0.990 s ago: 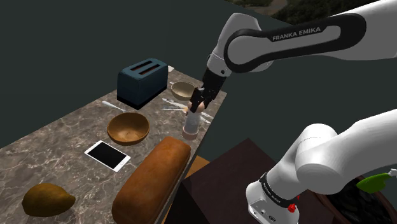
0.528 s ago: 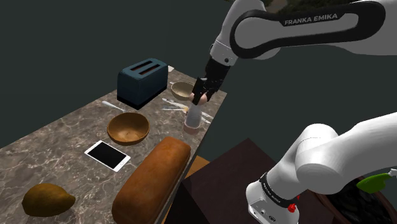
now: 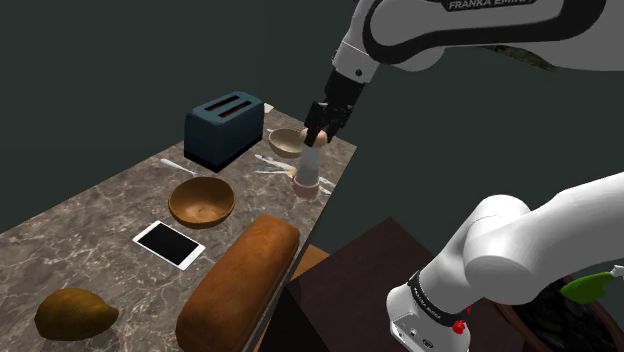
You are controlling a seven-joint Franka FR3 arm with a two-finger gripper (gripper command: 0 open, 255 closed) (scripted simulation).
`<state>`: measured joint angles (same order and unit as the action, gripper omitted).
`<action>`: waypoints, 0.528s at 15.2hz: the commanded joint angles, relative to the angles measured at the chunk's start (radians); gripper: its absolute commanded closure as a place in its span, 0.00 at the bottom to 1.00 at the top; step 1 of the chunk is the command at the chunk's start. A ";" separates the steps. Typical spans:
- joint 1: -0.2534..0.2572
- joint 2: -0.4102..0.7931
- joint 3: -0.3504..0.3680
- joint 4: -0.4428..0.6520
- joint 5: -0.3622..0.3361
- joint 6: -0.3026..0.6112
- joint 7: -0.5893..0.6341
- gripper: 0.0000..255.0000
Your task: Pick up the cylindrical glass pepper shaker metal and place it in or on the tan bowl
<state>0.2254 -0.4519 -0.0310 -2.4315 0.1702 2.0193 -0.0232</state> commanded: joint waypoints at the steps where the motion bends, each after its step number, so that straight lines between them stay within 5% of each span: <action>1: -0.014 0.048 -0.028 0.059 -0.011 -0.016 -0.034 1.00; 8: -0.052 0.259 -0.113 0.310 -0.016 -0.076 -0.150 1.00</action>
<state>0.1795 -0.2235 -0.1317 -2.1569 0.1536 1.9514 -0.1544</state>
